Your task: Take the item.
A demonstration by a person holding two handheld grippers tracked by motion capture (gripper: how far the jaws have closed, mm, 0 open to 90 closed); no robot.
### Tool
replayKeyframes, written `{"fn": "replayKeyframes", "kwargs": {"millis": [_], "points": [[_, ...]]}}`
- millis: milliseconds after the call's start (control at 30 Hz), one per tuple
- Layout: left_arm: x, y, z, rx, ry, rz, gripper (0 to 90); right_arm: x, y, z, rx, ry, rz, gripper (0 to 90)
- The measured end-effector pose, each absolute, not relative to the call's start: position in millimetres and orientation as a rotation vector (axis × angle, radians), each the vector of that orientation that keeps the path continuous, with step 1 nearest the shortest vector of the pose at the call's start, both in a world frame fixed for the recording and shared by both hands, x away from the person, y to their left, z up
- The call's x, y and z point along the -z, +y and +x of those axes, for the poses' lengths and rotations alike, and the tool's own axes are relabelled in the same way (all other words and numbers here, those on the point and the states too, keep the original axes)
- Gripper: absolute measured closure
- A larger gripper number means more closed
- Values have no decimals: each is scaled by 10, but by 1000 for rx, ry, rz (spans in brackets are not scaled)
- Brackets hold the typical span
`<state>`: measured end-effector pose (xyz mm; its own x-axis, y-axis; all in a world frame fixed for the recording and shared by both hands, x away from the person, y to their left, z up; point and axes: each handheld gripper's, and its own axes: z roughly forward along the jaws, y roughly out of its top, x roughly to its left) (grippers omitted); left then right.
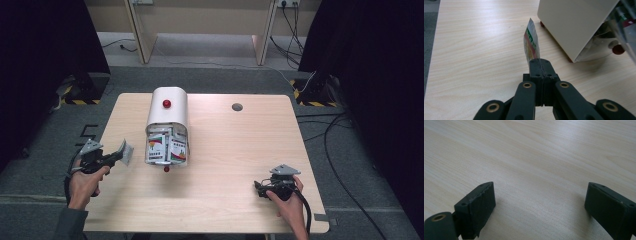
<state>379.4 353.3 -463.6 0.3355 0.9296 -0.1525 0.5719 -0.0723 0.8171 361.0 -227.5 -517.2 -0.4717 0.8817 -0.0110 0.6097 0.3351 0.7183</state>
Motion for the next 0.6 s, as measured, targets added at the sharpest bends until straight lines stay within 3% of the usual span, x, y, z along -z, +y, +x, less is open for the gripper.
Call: {"fn": "replayKeyframes", "kwargs": {"millis": [267, 600], "points": [[4781, 3576, 3870, -517, 1397, 1752, 890, 5172, -2275, 3610, -926, 2205, 1314, 106], [4877, 3668, 3910, -618, 1481, 1807, 879, 5172, -2275, 3609, -926, 2205, 1315, 106]]}}
